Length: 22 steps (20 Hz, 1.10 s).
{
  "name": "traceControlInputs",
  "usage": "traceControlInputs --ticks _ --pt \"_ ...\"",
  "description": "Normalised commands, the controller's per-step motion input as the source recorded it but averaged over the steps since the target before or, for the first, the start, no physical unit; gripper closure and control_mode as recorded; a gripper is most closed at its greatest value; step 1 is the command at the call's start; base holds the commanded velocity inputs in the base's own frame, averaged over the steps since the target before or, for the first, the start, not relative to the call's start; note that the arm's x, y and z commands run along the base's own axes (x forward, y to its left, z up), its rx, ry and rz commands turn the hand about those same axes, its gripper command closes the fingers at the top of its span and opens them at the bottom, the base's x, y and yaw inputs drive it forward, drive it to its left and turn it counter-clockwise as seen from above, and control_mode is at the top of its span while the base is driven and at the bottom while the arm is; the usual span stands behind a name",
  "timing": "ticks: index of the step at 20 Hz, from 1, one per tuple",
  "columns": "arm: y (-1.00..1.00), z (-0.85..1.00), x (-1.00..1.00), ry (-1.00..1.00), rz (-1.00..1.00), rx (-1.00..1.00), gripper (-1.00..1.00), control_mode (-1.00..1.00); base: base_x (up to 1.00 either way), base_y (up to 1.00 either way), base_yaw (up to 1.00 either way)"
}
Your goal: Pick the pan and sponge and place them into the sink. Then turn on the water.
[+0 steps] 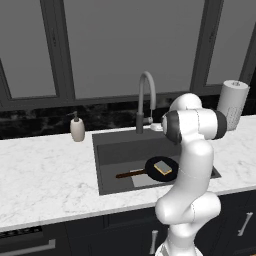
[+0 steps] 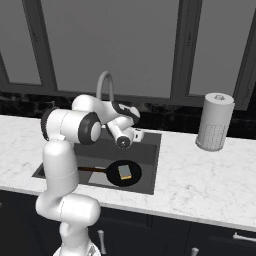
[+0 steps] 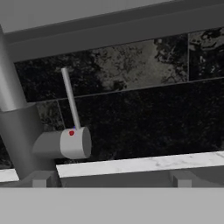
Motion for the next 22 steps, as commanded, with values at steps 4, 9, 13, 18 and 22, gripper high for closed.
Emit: traceControlInputs --ticks 4,9,13,18,22 --pt "0.00 0.06 0.06 -0.06 0.00 0.00 -1.00 -1.00 0.00 0.00 0.00" --pt "0.00 0.12 0.03 -0.06 0.00 0.00 -1.00 -1.00 0.00 0.00 0.00" --pt "0.00 0.18 0.00 -0.05 0.00 0.00 -1.00 -1.00 0.00 0.00 0.00" --pt "0.00 0.16 0.01 -0.01 0.00 0.00 -1.00 -1.00 0.00 0.00 0.00" --pt "0.00 0.10 0.00 0.00 0.00 0.00 -1.00 -1.00 0.00 0.00 0.00"
